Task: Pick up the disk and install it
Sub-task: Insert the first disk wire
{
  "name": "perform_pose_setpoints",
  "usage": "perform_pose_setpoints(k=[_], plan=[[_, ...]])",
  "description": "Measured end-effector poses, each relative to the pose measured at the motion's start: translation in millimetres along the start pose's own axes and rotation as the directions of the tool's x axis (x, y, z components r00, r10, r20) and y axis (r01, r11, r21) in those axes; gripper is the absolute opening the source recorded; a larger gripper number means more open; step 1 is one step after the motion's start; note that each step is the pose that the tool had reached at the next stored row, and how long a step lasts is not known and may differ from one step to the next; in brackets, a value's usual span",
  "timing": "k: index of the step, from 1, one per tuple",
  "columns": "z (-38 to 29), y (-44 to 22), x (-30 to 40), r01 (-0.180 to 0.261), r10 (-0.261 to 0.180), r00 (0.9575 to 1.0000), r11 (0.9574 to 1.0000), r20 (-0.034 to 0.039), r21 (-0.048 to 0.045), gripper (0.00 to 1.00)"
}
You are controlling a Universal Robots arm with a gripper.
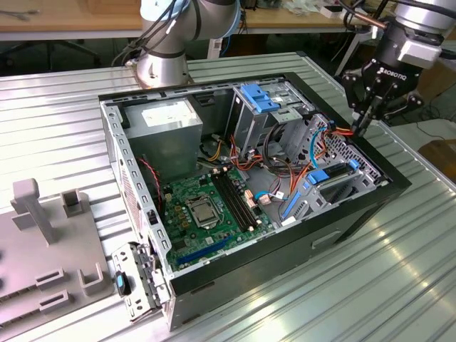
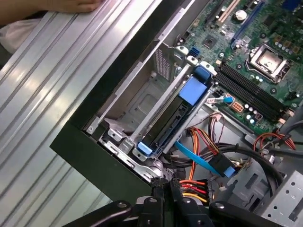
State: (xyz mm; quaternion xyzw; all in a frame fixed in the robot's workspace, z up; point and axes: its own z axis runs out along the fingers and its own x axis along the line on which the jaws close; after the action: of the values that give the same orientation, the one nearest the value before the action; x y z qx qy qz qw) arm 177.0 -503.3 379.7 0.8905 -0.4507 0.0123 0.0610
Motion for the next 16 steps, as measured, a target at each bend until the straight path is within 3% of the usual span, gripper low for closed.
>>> perform_pose_setpoints(k=[3,5,6,9,11,13,14,15,16], plan=[[0.1,0.0,0.0,-0.072,0.072,0.9974,0.9974,0.0069,-0.0059,0.17],[0.3,0.0,0.0,-0.141,0.141,0.9900,0.9900,0.0130,-0.0119,0.17],[0.4,0.0,0.0,-0.179,0.180,0.9836,0.9837,0.0164,-0.0155,0.17],[0.5,0.0,-0.1,-0.239,0.240,0.9706,0.9707,0.0213,-0.0215,0.17],[0.7,0.0,0.0,-0.287,0.288,0.9573,0.9574,0.0250,-0.0265,0.17],[0.8,-0.1,-0.1,-0.318,0.319,0.9474,0.9476,0.0273,-0.0299,0.17],[1.1,-0.1,-0.1,-0.345,0.345,0.9380,0.9382,0.0286,-0.0330,0.17],[1.3,-0.1,-0.1,-0.356,0.357,0.9338,0.9339,0.0284,-0.0345,0.17],[1.7,0.6,0.9,-0.360,0.361,0.9322,0.9323,0.0279,-0.0352,0.17]])
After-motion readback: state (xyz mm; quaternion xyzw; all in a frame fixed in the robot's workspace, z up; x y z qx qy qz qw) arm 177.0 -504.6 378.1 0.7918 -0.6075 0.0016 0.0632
